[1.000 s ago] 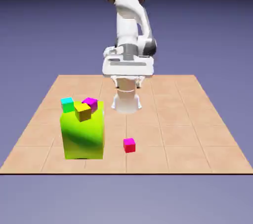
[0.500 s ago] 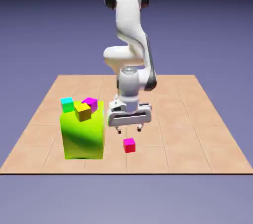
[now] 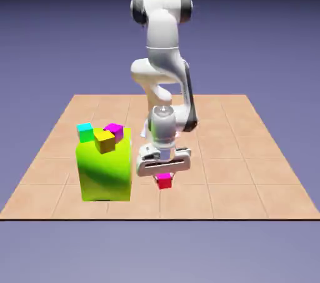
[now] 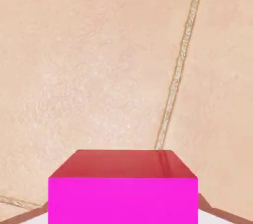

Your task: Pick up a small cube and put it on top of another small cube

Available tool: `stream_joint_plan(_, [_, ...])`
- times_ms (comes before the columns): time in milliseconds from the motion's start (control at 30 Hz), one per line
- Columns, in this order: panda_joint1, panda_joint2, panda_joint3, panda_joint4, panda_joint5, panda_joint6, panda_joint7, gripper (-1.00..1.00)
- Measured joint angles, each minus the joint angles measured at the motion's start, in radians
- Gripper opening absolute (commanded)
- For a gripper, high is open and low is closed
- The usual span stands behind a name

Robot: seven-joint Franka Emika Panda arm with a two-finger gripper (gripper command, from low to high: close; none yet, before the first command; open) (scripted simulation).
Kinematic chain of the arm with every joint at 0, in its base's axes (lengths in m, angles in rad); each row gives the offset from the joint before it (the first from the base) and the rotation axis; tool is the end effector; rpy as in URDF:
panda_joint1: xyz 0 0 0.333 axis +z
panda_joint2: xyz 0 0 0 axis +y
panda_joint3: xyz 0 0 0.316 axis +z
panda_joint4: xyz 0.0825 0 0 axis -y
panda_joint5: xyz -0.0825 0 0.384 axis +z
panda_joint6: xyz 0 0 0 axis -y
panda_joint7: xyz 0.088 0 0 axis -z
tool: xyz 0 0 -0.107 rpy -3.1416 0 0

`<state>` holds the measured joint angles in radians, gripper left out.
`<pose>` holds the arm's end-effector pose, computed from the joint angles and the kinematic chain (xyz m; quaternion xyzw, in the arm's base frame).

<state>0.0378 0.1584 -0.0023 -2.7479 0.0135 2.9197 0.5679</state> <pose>0.3903 0.0130 0.1720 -0.9630 0.2694 -0.0060 0.0033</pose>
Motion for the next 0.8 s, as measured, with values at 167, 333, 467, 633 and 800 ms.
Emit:
stream_joint_plan(167, [0.023, -0.095, -0.018, -0.001, 0.039, -0.097, 0.012, -1.0])
stream_joint_plan(333, [0.095, -0.192, -0.105, 0.109, 0.208, -0.315, 0.075, -1.0])
stream_joint_plan(467, [0.15, -0.27, -0.173, 0.197, 0.344, -0.489, 0.125, -1.0])
stream_joint_plan(633, [0.044, -0.326, -0.212, 0.352, 0.225, -0.692, 0.178, -1.0])
stream_joint_plan(800, [-0.122, -0.369, -0.237, 0.521, 0.008, -0.89, 0.229, -1.0])
